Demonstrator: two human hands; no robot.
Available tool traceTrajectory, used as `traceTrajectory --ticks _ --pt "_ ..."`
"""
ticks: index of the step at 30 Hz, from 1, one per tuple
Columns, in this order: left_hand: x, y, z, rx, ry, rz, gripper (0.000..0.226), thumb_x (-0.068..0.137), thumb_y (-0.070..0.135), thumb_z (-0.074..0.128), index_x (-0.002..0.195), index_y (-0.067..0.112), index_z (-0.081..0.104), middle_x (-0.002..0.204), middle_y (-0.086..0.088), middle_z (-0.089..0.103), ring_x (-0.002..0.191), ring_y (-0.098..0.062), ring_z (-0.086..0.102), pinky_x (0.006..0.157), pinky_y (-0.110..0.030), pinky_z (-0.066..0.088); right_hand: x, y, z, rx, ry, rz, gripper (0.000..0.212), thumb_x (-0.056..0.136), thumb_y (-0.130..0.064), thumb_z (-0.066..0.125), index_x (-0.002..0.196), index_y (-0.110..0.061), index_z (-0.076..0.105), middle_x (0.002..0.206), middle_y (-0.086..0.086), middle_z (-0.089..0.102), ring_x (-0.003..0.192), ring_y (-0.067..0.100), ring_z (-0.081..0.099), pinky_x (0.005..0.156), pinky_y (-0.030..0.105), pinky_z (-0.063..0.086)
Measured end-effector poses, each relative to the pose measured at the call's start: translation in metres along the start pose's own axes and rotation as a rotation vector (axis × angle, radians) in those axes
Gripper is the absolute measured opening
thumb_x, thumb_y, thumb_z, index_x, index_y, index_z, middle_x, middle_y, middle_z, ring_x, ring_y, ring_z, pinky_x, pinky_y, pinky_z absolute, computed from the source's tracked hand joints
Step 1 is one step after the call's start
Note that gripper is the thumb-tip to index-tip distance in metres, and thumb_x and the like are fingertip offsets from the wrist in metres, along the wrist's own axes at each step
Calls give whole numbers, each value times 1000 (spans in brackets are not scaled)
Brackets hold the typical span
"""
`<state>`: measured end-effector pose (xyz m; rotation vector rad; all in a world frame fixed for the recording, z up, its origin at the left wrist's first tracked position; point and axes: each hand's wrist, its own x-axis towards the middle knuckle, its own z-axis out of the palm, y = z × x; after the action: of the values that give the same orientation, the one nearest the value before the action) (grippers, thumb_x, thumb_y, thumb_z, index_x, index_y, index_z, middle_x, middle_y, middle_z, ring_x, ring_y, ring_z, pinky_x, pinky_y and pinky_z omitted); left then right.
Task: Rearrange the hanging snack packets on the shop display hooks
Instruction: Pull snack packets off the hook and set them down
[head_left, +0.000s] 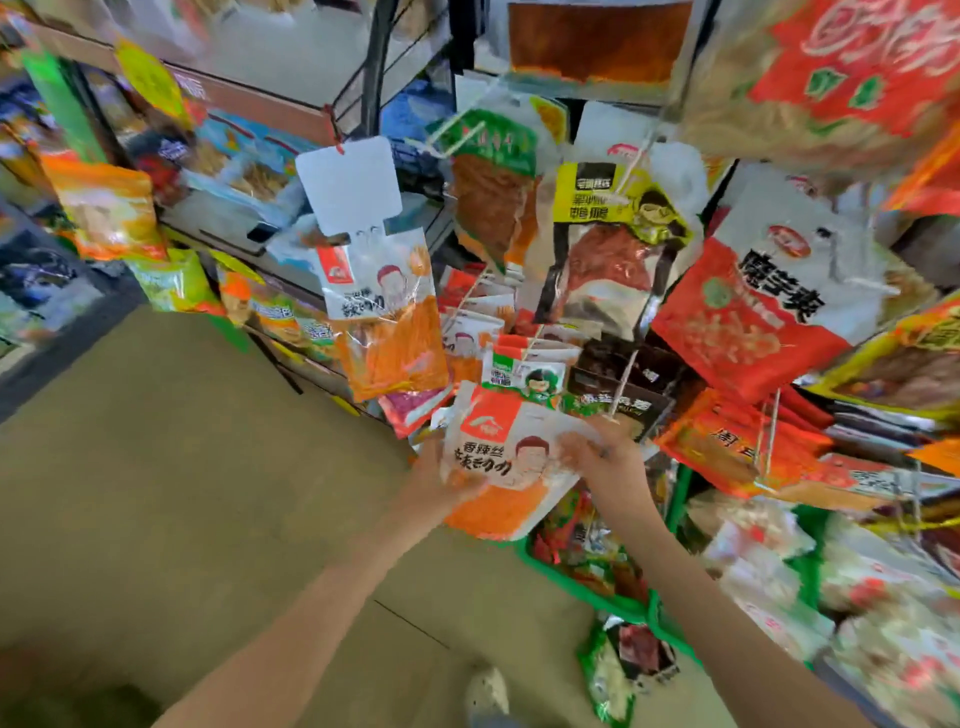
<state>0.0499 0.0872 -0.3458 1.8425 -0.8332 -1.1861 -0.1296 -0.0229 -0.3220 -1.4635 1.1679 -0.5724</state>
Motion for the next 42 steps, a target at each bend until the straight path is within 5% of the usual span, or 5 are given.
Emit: traceTrajectory --ticks 4,8,17,36,42 --pt "47 -13 4 282 315 392 64 82 28 70 136 30 36 135 13 41 126 -7 38 105 -25 32 33 28 35 -139 -138 -22 22 89 1 51 75 -13 62 72 -3 61 68 6 56 67 19 42" --pt "98 -44 7 858 369 613 18 78 31 55 88 23 67 101 0 66 104 -21 57 90 -44 36 68 59 59 -201 -206 -36 13 90 -1 53 78 -2 59 66 5 53 63 16 48 64 25 35" --pt "147 -74 7 985 355 602 31 57 5 85 65 26 64 57 12 59 60 -15 59 79 -30 25 164 105 75 -176 93 -91 40 99 -15 37 137 -26 36 136 -4 44 117 17 48 94 39 46" --pt "143 -94 12 931 473 829 21 90 23 55 77 15 68 66 4 66 61 -19 60 70 -29 37 132 113 70 -399 -149 -392 6 87 -4 60 84 -3 65 77 1 46 66 13 46 63 9 34" --pt "160 -83 27 862 508 736 29 87 32 51 70 14 67 58 2 63 52 -19 57 65 -28 33 106 126 54 -306 -182 -268 37 77 -44 61 90 -9 64 80 -11 42 74 -5 48 64 8 35"
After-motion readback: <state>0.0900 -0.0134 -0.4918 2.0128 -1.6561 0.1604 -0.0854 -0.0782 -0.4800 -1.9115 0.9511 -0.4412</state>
